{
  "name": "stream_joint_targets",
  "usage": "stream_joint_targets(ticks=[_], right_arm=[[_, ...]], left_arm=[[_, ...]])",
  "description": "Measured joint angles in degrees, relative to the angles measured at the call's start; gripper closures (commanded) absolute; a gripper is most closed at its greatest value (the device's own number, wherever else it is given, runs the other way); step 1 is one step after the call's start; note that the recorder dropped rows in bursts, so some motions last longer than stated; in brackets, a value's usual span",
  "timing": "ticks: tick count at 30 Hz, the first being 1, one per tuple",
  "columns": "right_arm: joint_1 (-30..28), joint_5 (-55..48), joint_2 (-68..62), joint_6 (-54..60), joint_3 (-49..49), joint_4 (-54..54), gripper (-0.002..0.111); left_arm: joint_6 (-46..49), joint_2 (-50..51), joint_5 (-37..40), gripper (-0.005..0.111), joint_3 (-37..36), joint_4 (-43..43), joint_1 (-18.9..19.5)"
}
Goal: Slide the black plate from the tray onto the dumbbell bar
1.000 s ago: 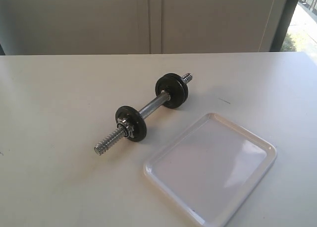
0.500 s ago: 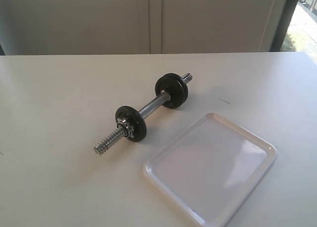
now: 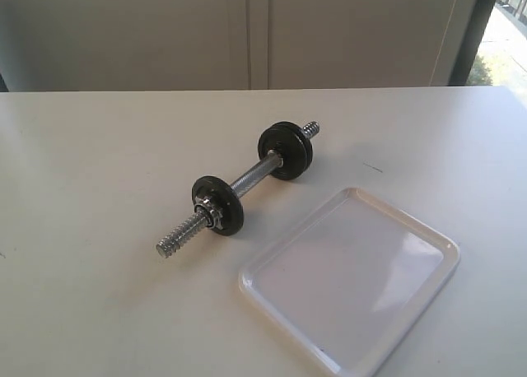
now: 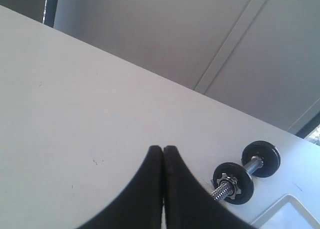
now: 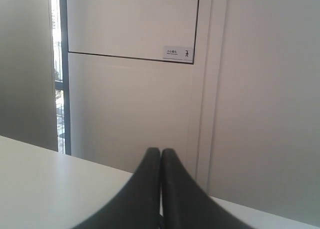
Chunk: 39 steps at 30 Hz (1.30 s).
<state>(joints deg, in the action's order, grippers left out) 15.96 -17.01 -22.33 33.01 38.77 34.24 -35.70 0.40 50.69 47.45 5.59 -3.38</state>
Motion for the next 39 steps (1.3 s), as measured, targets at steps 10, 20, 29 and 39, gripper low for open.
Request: stream_joint_targets(ticks=[10, 20, 29, 39], right_arm=[[0.00, 0.00, 0.00, 0.00, 0.00, 0.00, 0.108], [0.00, 0.00, 0.22, 0.00, 0.00, 0.00, 0.108], [0.00, 0.00, 0.22, 0.00, 0.00, 0.00, 0.108], [0.00, 0.00, 0.22, 0.00, 0.00, 0.00, 0.108]], left_arm=[[0.00, -0.09, -0.71, 0.107, -1.41, 0.00, 0.00], [0.00, 0.01, -12.72, 0.107, -12.64, -0.22, 0.00], [0.80, 0.01, -35.01, 0.107, -23.58, -0.22, 0.00], [1.01, 0.01, -56.47, 0.107, -33.76, -0.22, 0.00]])
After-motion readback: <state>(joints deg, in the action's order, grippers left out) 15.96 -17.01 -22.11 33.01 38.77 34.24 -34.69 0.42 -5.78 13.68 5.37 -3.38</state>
